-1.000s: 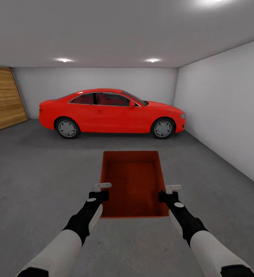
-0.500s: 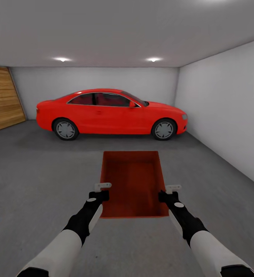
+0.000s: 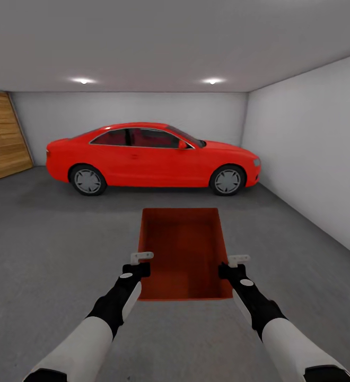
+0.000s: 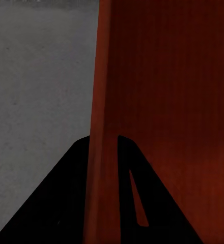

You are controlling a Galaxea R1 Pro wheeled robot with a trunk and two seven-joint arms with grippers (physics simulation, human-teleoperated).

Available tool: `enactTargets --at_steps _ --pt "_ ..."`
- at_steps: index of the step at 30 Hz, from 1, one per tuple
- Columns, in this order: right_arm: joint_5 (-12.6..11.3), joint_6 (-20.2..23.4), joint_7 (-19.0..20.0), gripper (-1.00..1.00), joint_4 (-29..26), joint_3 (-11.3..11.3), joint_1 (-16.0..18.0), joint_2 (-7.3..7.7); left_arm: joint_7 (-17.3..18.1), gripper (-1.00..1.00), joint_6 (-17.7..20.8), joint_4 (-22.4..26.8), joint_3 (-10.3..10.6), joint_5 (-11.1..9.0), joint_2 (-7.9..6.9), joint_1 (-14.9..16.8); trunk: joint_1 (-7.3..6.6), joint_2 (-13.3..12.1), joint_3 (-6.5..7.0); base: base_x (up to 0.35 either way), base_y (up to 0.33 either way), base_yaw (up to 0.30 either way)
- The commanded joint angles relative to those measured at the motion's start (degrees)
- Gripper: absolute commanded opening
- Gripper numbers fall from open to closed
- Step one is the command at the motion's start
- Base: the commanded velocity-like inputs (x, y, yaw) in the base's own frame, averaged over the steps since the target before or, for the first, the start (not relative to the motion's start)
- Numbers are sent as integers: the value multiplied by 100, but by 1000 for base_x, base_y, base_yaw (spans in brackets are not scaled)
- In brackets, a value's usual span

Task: Move the two storage containers from the living room to the garage. In the garage, place one container on the floor and stack the other container on top of it (either order is fine).

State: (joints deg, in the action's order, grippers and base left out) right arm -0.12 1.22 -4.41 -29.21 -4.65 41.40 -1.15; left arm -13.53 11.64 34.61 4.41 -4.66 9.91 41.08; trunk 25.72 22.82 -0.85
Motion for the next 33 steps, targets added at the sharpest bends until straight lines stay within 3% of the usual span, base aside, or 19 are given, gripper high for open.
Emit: enactTargets --at_steps 1,33 --pt "-6 10 -25 -100 10 -10 -1 0 -44 -100 23 261 16 -61 2 5 6 9 -9 322 0 0" --pt "-7 15 -25 -100 10 -10 -1 0 -44 -100 23 272 16 -61 2 5 6 9 -9 322 0 0"
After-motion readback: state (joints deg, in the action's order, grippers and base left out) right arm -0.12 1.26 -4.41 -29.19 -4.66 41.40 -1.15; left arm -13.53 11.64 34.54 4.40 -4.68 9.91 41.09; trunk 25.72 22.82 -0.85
